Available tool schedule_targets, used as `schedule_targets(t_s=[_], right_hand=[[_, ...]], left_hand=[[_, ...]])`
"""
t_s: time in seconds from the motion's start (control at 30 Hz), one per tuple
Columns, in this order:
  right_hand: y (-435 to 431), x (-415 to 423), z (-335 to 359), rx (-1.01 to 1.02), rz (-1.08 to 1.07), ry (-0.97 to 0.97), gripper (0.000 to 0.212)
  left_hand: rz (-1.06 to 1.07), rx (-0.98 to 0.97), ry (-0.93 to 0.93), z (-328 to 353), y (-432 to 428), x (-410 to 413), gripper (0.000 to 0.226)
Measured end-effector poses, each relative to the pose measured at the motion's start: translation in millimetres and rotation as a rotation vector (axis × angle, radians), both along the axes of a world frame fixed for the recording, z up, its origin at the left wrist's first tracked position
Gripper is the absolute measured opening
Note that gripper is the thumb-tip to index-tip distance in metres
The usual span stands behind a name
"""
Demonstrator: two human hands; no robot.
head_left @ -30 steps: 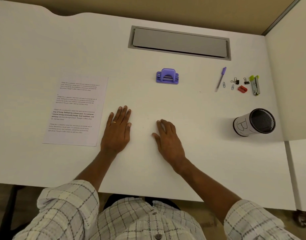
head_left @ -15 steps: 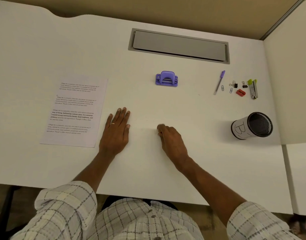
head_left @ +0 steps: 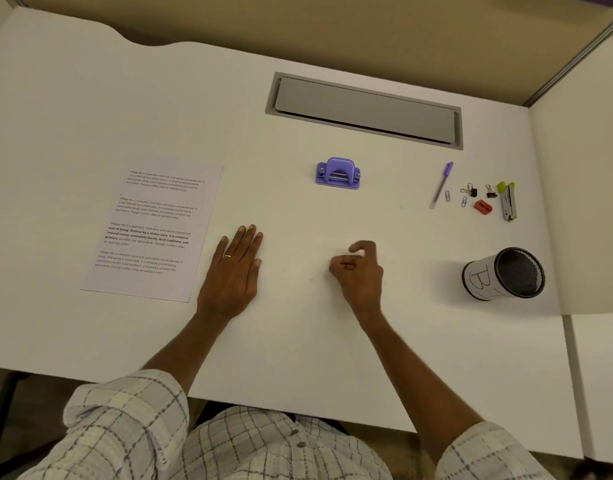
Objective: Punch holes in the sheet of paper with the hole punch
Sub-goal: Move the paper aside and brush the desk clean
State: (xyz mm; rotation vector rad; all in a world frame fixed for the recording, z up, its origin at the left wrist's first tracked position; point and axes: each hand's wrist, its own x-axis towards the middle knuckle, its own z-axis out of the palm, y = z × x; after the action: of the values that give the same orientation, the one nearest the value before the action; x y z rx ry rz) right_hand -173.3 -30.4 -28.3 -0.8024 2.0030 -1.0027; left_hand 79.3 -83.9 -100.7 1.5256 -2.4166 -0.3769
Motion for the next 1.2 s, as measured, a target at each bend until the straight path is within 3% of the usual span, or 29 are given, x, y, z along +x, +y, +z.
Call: schedule_targets(t_s=[0.1, 0.17, 0.3, 0.43, 0.67, 0.83, 1.0, 1.2], right_hand=[[-2.3, -17.3, 6.1, -0.042, -0.235, -0.556, 0.041], [-2.4, -31.5, 16.0, -0.119, -0.331, -0.818, 0.032], [4.4, -70.3, 41.4, -0.177, -0.433, -1.034, 0.003], [19.0, -122.2, 70.6, -0.240, -0.501, -1.039, 0.010], [60.0, -221.4, 106.1, -0.307, -0.556, -0.736, 0.005], [83.7, -258.0, 106.1, -0.182, -0.412, -0.146, 0.035], [89.5, -265.5, 97.9, 0.004, -0.169, 0.383, 0.027], [89.8, -262.9, 93.5, -0.017, -0.097, 0.559, 0.019]], left_hand=[[-0.002, -0.002, -0.008, -1.7, -0.2, -0.5, 0.055], [-0.004, -0.003, -0.017, -3.3, -1.0, -0.3, 0.055], [-0.001, -0.002, -0.017, -6.3, -2.3, 0.8, 0.056], [-0.004, -0.019, 0.002, -7.0, -2.3, 0.2, 0.056], [-0.011, -0.016, 0.013, -9.0, -3.8, 0.4, 0.058], [-0.012, 0.001, 0.003, -5.2, -2.9, 0.1, 0.059], [-0.015, -0.001, -0.011, -5.8, -3.0, 0.1, 0.059], [-0.008, -0.016, -0.025, -9.2, -3.7, 1.4, 0.059]])
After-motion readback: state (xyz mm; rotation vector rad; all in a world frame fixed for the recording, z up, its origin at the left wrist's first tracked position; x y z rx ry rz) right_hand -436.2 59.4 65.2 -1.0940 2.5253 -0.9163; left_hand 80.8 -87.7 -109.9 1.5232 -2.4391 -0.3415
